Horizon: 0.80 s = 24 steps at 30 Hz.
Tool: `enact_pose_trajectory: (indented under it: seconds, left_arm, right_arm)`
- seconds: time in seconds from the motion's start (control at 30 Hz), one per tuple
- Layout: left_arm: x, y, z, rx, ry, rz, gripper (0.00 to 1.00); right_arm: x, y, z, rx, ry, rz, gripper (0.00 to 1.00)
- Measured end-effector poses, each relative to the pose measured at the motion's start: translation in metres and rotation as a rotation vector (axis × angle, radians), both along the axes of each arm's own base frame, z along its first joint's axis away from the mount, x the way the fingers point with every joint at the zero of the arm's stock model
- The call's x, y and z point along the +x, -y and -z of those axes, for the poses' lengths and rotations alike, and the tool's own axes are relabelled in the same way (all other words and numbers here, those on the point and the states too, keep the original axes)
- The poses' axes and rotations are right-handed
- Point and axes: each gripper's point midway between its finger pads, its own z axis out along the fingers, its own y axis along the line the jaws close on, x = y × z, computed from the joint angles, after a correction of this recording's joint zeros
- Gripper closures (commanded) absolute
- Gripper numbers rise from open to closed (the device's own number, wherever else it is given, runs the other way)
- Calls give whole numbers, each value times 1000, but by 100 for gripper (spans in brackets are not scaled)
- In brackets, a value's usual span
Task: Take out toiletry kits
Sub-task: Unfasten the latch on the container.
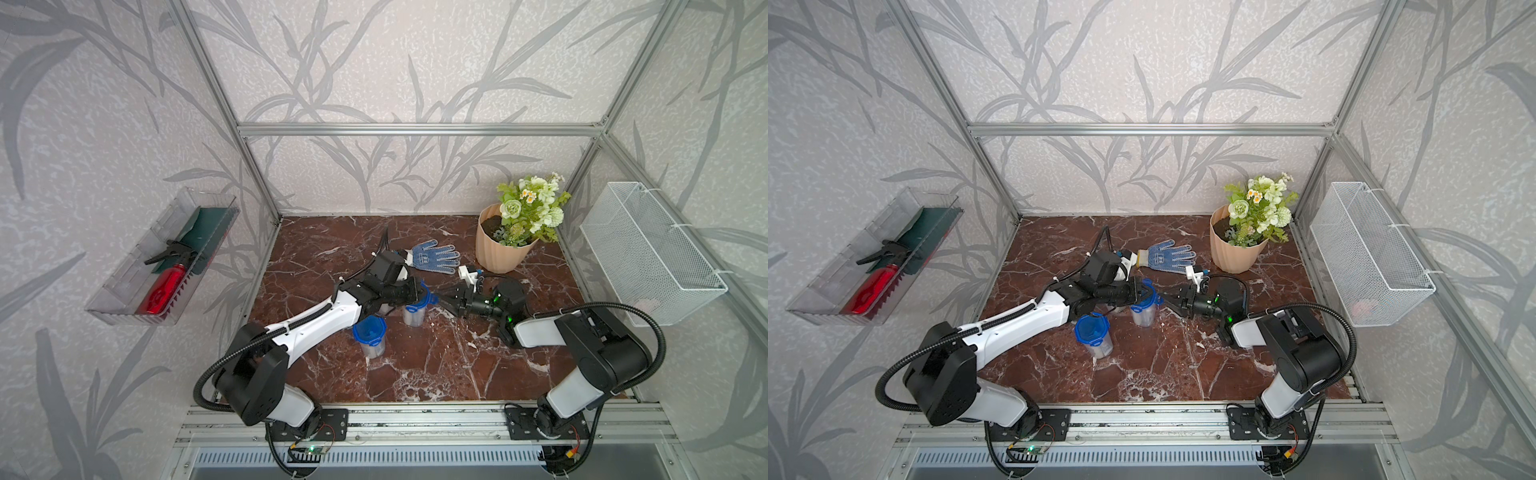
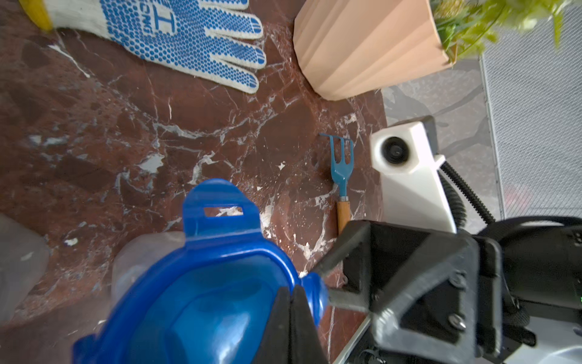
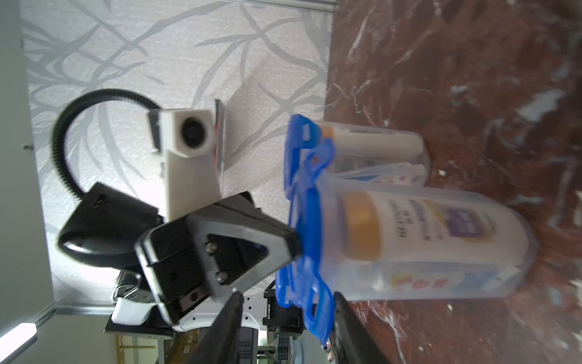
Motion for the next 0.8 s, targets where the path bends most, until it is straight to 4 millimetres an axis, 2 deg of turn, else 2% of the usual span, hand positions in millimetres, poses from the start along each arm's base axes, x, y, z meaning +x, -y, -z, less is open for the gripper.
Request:
enact_pose_trajectory:
  seconds: [0.1,0.2,0.33,0.47,0.6,0.7,0.8]
  left_arm:
    - [1,-1,0,3,4,-5,100]
    - [2,-1,0,7,9,-8,100]
    - [2,-1,-1,11,10,-7,100]
    - [3,-3,-3,29,2,-8,100]
    - [4,-3,-7,50,-10,-9,100]
    - [4,-3,-8,66,-28,-10,100]
    - [5,-2,-9,77,-44,-10,100]
  right_arm:
    - [0,-1,-38,56,124,-8,55]
    - [-3,0,-57,87,192,-15,56]
    - [-4,-1,-55,80,198,-19,59]
    - [-5,-3,-38,2,171,-22,66]
    - [-9,-6,-27,-159,189,-12,82]
    - [-14,-9,-36,-309,271,11,98]
    - [-23,-8,-50,-465,373,28,100]
